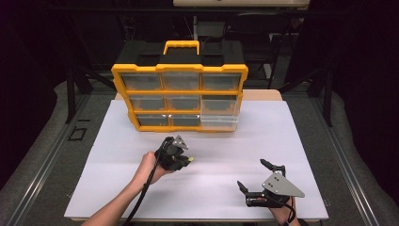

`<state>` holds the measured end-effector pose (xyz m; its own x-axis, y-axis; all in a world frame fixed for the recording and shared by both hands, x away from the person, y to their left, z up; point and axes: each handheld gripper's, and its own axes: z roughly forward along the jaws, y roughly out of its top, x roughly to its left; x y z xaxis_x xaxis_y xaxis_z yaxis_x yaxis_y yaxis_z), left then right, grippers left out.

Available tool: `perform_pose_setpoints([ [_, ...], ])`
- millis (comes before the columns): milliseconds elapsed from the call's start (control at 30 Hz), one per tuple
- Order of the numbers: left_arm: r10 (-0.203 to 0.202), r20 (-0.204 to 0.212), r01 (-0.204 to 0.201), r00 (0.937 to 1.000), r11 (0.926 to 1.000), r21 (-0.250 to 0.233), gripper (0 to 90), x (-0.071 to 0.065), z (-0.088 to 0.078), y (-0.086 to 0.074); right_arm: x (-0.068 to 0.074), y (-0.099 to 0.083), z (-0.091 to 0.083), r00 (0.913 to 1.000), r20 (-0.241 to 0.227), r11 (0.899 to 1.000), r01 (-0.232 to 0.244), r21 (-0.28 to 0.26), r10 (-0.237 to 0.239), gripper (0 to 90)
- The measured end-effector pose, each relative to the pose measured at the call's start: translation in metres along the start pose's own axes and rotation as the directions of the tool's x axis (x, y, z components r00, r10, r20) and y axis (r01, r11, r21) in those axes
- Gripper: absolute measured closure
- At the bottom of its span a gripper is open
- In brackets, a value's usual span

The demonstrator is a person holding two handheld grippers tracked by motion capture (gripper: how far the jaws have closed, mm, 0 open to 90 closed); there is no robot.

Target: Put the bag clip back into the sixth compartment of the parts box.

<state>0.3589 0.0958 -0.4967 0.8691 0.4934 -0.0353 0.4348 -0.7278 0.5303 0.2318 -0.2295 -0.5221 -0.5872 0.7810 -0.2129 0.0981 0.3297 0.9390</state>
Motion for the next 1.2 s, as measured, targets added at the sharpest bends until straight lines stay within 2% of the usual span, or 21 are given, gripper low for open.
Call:
perform_pose_setpoints([
  [167,0.038,0.020,-0.039,0.9991,0.9980,0.051,80.4,0.014,-0.006,0.006,0.000,0.000,0.000,1.0000,-0.003,1.000,0.000,0.003,0.000,0.0],
  [267,0.056,0.049,-0.060,0.9973,0.9925,0.106,80.4,0.021,-0.008,0.010,0.000,0.000,0.000,1.0000,-0.003,1.000,0.000,0.003,0.000,0.0],
  [400,0.070,0.078,-0.081,0.9945,0.9857,0.148,80.4,0.030,-0.011,0.015,0.000,0.000,0.000,1.0000,-0.005,1.000,-0.003,0.002,0.003,0.0],
  [733,0.101,0.077,-0.115,0.9919,0.9708,0.210,80.4,0.046,-0.019,0.024,0.000,0.000,0.000,1.0000,-0.006,1.000,-0.002,0.000,0.002,0.0],
  [800,0.119,0.071,-0.132,0.9904,0.9645,0.229,80.4,0.049,-0.022,0.027,0.000,0.000,0.000,1.0000,-0.007,1.000,-0.002,0.001,0.002,0.0],
  [933,0.126,0.065,-0.138,0.9899,0.9627,0.233,80.4,0.051,-0.025,0.031,0.000,0.000,0.000,1.0000,-0.008,1.000,-0.002,0.002,0.002,0.0],
  [1133,0.163,0.060,-0.173,0.9848,0.9483,0.266,80.4,0.054,-0.031,0.038,-0.001,0.000,0.001,0.9999,-0.010,1.000,-0.006,0.002,0.006,0.0],
  [1200,0.167,0.056,-0.176,0.9843,0.9461,0.272,80.4,0.056,-0.033,0.040,-0.001,-0.001,0.001,0.9999,-0.012,1.000,-0.006,0.003,0.006,0.0],
])
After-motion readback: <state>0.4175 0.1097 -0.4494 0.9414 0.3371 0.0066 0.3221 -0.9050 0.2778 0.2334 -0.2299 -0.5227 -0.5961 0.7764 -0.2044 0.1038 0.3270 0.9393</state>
